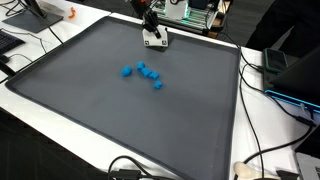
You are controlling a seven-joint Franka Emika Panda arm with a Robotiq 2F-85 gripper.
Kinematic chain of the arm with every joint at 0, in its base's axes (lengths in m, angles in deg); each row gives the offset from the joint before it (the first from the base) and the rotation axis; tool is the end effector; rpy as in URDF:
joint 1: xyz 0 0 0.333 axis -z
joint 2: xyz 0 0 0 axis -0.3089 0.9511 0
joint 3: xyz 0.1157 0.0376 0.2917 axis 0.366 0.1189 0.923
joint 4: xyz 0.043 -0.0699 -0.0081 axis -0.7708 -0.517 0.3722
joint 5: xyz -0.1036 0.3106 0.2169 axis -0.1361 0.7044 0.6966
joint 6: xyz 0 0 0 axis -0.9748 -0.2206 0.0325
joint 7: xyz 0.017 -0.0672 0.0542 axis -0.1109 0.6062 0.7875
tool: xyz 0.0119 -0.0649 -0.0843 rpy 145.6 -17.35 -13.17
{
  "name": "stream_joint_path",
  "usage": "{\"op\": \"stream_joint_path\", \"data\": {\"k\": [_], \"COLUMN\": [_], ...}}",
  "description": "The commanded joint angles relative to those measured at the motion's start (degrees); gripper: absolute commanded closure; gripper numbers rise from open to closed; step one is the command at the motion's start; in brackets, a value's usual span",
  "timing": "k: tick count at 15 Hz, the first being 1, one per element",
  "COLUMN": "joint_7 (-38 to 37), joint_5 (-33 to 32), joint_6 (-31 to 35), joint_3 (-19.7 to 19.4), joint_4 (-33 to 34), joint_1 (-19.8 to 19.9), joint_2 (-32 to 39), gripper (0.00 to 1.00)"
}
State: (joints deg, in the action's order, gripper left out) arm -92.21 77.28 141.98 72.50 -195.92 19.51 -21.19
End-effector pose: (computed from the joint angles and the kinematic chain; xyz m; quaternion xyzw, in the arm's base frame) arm 0.4138 -0.0198 0.2314 -0.7452 0.6044 0.1858 0.2118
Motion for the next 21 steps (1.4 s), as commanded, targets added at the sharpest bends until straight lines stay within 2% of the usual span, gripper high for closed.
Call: {"op": "stream_joint_path", "data": {"k": [1,12,21], "joint_7": [-0.2,0.4,-3.2], "joint_5": [2.1,8.0,7.1], "joint_6": [2.3,7.8,11.4], "joint_3": [0.4,2.2,3.7], "joint_4": [-2.7,-5.8,-7.7], "joint_1": [-0.1,-1.3,-2.1], "joint_2": [-1.5,-2.1,-3.0], "gripper": [0.99,0.99,0.99]}}
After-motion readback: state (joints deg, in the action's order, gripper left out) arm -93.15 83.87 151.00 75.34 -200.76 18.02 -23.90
